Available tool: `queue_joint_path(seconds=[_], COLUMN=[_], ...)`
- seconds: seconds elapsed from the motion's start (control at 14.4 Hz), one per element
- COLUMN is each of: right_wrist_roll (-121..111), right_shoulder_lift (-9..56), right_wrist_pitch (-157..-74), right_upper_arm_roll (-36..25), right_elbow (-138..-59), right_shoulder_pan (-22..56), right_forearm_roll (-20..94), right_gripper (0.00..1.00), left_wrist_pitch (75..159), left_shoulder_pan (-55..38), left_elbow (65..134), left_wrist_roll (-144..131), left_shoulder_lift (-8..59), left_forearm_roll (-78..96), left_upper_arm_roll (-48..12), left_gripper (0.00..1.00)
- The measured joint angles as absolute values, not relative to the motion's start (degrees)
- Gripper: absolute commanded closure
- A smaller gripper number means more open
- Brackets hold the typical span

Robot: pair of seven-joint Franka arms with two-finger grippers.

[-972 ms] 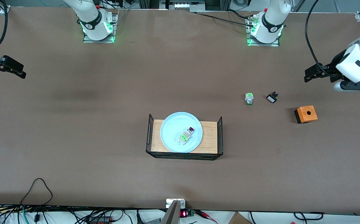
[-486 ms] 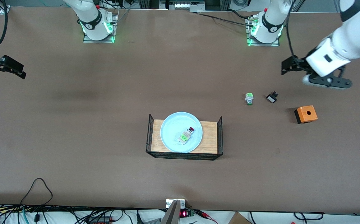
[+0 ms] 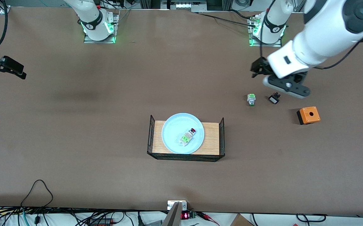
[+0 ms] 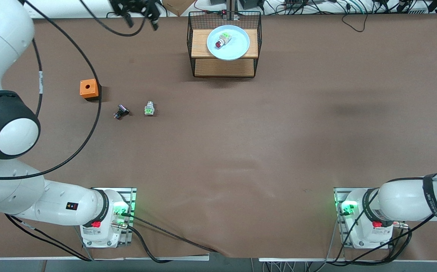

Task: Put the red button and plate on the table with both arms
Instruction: 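Move the left gripper over the red-capped button on the plate, then lower the left gripper and grasp the red-capped green button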

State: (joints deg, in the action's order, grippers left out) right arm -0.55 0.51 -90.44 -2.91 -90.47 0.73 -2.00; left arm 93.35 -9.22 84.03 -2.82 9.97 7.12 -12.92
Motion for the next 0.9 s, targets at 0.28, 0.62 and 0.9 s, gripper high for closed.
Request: queue_joint_path(seconds=[0.28, 0.62, 0.9], right_wrist_roll=[-0.55, -0.55, -0.55], right_shoulder_lift=[0.51, 0.5, 0.51], right_wrist_pitch=[-90.44, -90.44, -90.44], right_upper_arm_roll=[-2.91, -2.91, -2.9], right_elbow=[-90.41, -90.35, -90.33], right_shoulder_pan=[0.73, 0.73, 0.73], right_forearm_roll=[-2.0, -2.0, -2.0], right_gripper=[0.0, 0.0, 0.0], left_wrist_pitch=[108.29, 124.4, 132.71], left_shoulder_pan=[-15.81, -22.72, -22.54], left_elbow=[83.09, 77.93, 73.75], left_wrist_roll=[-2.79, -0.4, 4.82], left_shoulder_lift=[15.52, 30.98, 38.42], left_forearm_roll=[7.12, 7.08, 5.7], left_upper_arm_roll=[-13.9, -13.86, -13.31], left_gripper=[0.0, 0.0, 0.0])
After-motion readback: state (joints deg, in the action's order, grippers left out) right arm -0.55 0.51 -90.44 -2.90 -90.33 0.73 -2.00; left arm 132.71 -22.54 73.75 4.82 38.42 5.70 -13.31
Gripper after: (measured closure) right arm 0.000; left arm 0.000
